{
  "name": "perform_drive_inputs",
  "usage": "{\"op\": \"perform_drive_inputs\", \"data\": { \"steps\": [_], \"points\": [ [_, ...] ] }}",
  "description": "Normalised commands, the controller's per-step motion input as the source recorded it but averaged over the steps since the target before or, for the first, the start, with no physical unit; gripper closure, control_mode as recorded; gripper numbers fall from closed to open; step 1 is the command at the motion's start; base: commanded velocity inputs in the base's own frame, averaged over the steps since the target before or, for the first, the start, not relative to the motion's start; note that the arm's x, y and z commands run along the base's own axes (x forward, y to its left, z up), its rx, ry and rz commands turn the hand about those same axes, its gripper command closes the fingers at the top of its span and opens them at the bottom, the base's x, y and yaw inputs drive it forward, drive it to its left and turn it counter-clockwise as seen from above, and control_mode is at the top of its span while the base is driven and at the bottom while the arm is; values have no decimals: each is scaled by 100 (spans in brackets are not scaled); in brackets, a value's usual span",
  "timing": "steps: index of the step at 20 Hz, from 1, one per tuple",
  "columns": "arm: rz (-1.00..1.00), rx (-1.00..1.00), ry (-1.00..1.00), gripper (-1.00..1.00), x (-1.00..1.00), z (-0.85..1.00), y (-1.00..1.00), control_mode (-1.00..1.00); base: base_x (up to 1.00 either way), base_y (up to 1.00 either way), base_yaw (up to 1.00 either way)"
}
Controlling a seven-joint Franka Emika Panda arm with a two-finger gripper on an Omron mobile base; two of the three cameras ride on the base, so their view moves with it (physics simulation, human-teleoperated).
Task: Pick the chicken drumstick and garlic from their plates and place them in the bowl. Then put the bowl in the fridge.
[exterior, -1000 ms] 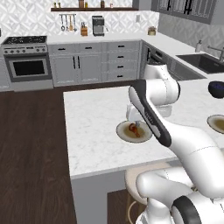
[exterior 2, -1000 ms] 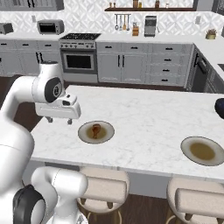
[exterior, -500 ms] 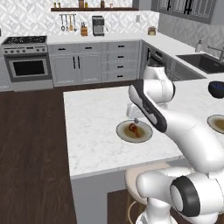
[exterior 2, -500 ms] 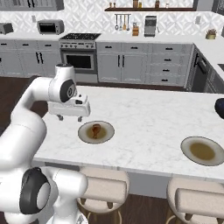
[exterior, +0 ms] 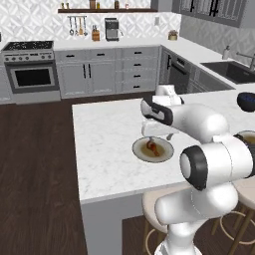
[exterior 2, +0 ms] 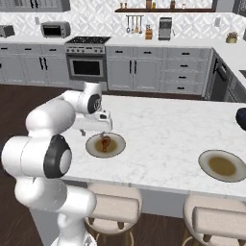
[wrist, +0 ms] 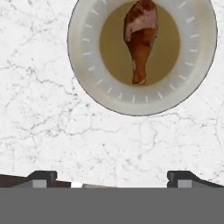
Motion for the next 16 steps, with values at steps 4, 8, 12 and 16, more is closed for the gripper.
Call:
{"op": "perform_drive_inputs", "data": {
  "steps": [4, 8, 12, 16],
  "points": [
    [0, 0, 7, -100, 85, -51, -34, -100, 0, 0, 0],
    [-1, 0, 16, -100, 79, -50, -1, -100, 0, 0, 0],
    [0, 0, 3, -100, 65, -42, -5, -100, 0, 0, 0],
    [1, -1, 0, -100, 21, -35, 9, -100, 0, 0, 0]
  ]
}}
